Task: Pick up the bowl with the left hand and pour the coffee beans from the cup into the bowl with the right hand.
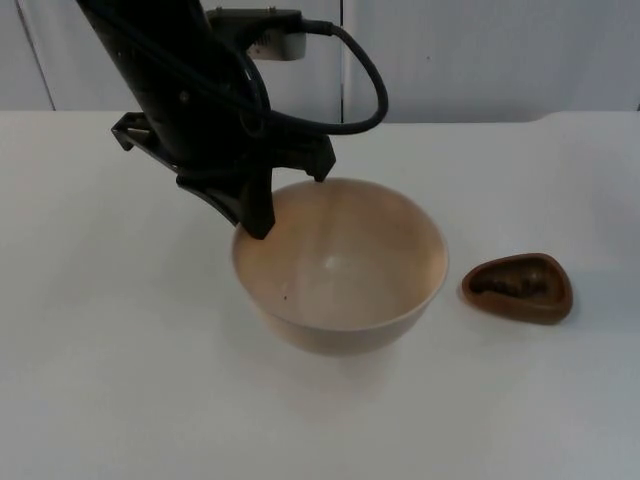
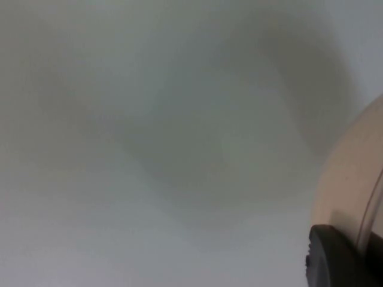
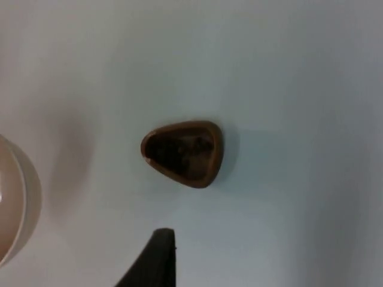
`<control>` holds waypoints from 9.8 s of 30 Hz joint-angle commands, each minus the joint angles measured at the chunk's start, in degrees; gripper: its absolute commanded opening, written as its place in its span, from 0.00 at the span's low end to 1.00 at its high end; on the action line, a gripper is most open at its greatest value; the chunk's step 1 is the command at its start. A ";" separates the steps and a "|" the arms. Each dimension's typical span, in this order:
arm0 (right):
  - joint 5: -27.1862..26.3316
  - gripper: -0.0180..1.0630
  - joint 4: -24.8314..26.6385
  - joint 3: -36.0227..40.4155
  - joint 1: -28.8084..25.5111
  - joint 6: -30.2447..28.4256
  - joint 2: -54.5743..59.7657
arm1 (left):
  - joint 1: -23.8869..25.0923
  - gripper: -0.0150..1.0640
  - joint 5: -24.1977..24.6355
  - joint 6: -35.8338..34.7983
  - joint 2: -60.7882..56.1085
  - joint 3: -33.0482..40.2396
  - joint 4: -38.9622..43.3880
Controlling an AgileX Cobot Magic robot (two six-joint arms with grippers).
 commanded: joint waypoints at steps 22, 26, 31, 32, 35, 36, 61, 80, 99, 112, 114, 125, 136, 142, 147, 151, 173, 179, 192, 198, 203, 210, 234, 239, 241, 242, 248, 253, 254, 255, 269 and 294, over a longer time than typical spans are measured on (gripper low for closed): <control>-2.34 0.97 -18.11 -10.48 16.50 23.99 26.29 | -0.29 0.01 -0.83 0.24 -0.61 -0.19 -0.67; -4.13 0.97 -18.15 -10.48 16.50 25.93 31.13 | -0.29 0.01 -0.83 0.24 -0.61 -0.19 -0.67; -6.59 0.94 -18.58 -10.48 16.88 26.61 33.95 | -0.29 0.01 -0.83 0.24 -0.61 -0.19 -0.67; -6.59 0.94 -18.58 -10.48 16.88 26.61 33.95 | -0.29 0.01 -0.83 0.24 -0.61 -0.19 -0.67; -8.27 0.93 -18.68 -10.48 17.00 26.90 35.19 | -0.29 0.01 -0.83 0.24 -0.61 -0.19 -0.67; -8.55 0.93 -19.69 -10.48 17.00 27.28 35.43 | -0.29 0.01 -0.83 0.24 -0.61 -0.19 -0.67; -13.58 0.87 -22.25 -10.48 17.87 29.51 44.33 | -0.29 0.01 -0.83 0.24 -0.61 -0.19 -0.67; -18.35 0.79 -20.83 -10.36 17.77 29.51 48.08 | -0.29 0.01 -0.49 0.24 -0.61 -0.19 -0.67; -15.49 0.78 -12.56 -9.40 14.15 20.54 45.70 | -0.29 0.01 0.03 0.24 -0.33 -0.19 -0.90; -22.81 0.77 -13.43 -3.81 13.69 20.44 45.65 | -0.29 0.01 -0.36 0.16 -0.28 -0.19 -0.90; -22.94 0.77 -14.11 -3.81 13.90 20.96 45.65 | -0.29 0.01 -0.36 0.16 -0.28 -0.19 -0.90; -22.91 0.77 -20.15 -3.81 15.78 23.43 45.65 | -0.29 0.01 -0.35 0.16 -0.28 -0.19 -1.01; -22.81 0.75 -22.24 -3.81 17.03 26.46 45.65 | -0.29 0.01 -0.02 0.16 -0.28 -0.19 -1.12; -22.81 0.59 -22.24 -3.81 17.03 26.72 45.65 | -0.29 0.01 0.52 0.16 -0.28 -0.19 -1.12; -23.18 0.56 -22.24 -3.81 17.03 26.72 45.65 | -0.29 0.01 0.64 0.16 -0.28 -0.19 -1.12; -23.53 0.56 -22.24 -3.81 17.03 26.83 45.65 | -0.29 0.01 0.64 0.16 -0.28 -0.19 -1.22; -25.92 0.10 -22.25 -3.81 17.03 28.18 45.65 | -0.29 0.01 0.64 0.16 -0.28 -0.19 -1.22; -26.49 0.02 -22.40 -3.81 17.03 28.18 45.65 | -0.29 0.01 0.64 0.16 -0.28 -0.19 -1.10; -21.90 0.02 -24.07 -3.81 17.03 26.50 35.58 | -0.29 0.01 0.52 0.16 -0.28 -0.19 -1.11; -17.65 0.02 -26.42 -3.81 17.03 26.37 28.15 | -0.29 0.01 0.52 0.16 -0.28 -0.19 -1.11; -13.91 0.02 -27.26 -3.81 17.03 24.73 23.29 | -0.29 0.01 0.74 0.16 -0.28 -0.19 -1.11; -8.90 0.02 -27.26 -3.81 17.03 22.41 17.63 | -0.29 0.01 0.95 0.16 -0.28 -0.19 -1.11; 5.23 0.02 -25.21 -10.95 17.03 17.31 13.40 | -0.29 0.01 2.11 0.16 -0.28 -0.19 -1.12; 6.39 0.02 -23.47 -11.21 17.03 16.10 13.40 | -0.29 0.01 2.03 0.16 -0.28 -0.19 -1.12; 6.39 0.02 -22.05 -11.21 17.29 15.42 13.40 | -0.29 0.01 2.03 0.16 -0.28 -0.19 -1.12; 6.48 0.02 -22.29 -11.21 17.84 15.45 13.40 | -0.29 0.01 2.03 0.16 -0.28 -0.19 -1.12; 8.17 0.02 -22.68 -13.02 21.89 15.45 15.49 | -0.29 0.01 2.03 0.16 -0.28 -0.19 -1.12; 9.13 0.02 -22.80 -16.53 26.44 15.86 18.97 | -0.29 0.01 2.03 0.16 -0.28 -0.19 -1.12; 9.13 0.02 -22.80 -16.53 26.44 15.86 18.97 | -0.29 0.01 2.03 0.16 -0.28 -0.19 -1.12; 9.17 0.02 -23.11 -17.03 27.34 16.08 19.51 | -0.29 0.01 2.03 0.16 -0.28 -0.19 -1.12; 8.67 0.02 -27.23 -18.70 32.52 19.25 23.01 | -0.29 0.01 0.69 -2.43 -0.28 -0.19 0.90; 5.66 0.02 -33.15 -18.79 37.49 22.97 23.01 | -0.29 0.01 -1.23 -6.91 -0.28 -0.19 3.37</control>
